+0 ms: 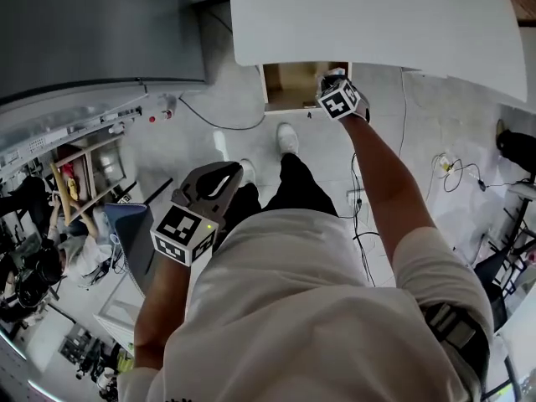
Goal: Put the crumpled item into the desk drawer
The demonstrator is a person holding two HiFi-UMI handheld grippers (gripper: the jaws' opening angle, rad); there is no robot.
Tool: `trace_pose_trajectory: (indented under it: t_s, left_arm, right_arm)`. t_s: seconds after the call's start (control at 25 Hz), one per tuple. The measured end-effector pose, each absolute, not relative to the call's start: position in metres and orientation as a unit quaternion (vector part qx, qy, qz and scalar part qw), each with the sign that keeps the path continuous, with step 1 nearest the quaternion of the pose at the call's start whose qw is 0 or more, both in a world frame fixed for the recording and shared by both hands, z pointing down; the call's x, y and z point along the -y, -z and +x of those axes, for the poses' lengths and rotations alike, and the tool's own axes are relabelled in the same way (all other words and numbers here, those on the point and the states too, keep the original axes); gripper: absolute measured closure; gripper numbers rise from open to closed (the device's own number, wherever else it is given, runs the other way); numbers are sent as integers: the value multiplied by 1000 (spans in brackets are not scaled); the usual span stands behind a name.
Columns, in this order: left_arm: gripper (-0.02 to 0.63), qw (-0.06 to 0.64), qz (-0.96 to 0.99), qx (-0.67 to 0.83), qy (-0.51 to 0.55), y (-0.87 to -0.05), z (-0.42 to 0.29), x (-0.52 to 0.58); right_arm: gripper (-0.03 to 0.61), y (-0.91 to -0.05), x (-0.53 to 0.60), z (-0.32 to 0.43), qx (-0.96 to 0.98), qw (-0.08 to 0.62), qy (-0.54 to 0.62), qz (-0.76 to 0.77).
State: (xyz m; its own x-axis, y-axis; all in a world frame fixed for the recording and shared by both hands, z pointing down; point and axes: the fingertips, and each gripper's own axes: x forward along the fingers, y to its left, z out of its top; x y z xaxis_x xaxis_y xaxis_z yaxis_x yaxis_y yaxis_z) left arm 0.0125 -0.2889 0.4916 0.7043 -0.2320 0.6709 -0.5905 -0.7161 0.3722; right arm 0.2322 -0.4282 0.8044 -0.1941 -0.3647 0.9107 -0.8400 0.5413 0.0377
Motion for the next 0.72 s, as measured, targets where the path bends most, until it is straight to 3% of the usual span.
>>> trace_pose_trajectory:
  t_s: [0.72]
  left_arm:
    - [578, 355, 841, 265, -310, -542, 11, 310]
  right_arm:
    - [546, -898, 481, 234, 709, 528, -269, 381]
